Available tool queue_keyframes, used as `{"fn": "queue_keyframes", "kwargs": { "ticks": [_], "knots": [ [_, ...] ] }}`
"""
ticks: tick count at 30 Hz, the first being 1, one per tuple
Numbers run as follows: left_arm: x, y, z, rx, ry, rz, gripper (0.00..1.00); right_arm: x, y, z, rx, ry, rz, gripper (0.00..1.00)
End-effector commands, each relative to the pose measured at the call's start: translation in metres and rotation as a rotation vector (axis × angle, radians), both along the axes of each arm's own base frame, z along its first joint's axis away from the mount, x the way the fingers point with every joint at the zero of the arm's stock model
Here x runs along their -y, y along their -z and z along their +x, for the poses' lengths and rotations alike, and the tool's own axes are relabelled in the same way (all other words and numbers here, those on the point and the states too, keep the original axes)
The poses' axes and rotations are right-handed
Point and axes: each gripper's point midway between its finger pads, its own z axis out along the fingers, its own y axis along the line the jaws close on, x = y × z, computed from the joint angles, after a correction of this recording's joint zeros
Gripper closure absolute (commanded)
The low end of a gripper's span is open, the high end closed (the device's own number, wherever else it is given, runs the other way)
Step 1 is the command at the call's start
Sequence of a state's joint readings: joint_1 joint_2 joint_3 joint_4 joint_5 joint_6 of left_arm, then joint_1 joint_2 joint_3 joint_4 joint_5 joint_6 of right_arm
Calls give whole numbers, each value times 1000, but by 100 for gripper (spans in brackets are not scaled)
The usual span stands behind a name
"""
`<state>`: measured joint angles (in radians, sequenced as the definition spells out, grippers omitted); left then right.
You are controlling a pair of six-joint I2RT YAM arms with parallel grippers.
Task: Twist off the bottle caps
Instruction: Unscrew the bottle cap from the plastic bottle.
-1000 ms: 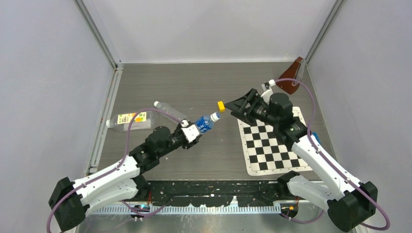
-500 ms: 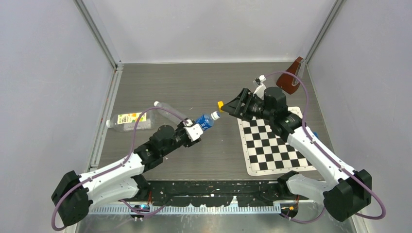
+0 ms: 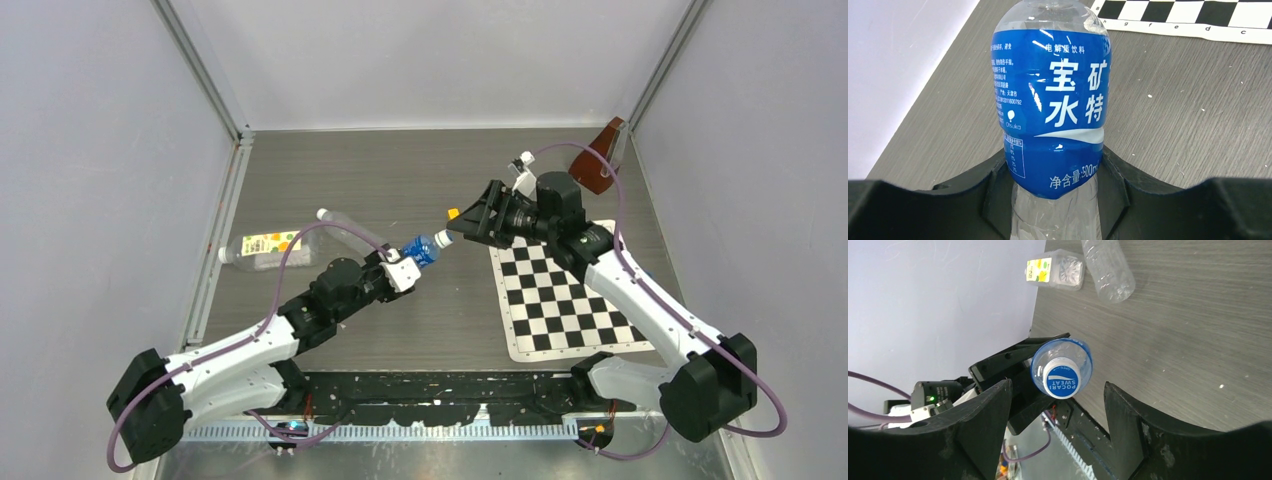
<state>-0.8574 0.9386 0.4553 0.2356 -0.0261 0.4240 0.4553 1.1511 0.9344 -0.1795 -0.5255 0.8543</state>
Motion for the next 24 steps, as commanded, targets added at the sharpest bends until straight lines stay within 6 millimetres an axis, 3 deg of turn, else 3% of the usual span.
{"fn": "queue_keyframes", "kwargs": {
  "ticks": [1,17,19,21,22,24],
  "knots": [
    [1,-26,6,76,-14,-43,100,-15,-39,-4,59,-86,104,27],
    [2,-25,0,81,-2,-42,100,-30,-8,-2,-34,-160,78,43],
    [4,-24,-1,79,6,-40,100,-33,-4,-1,-34,-167,75,48],
    [5,-24,-1,75,9,-43,100,-35,-3,-1,-26,-186,78,61],
    [5,-24,-1,74,8,-44,100,-36,-3,-3,-23,-198,81,72],
    [4,-24,-2,70,9,-49,100,-37,-1,-8,-7,-230,79,82]
  ]
}}
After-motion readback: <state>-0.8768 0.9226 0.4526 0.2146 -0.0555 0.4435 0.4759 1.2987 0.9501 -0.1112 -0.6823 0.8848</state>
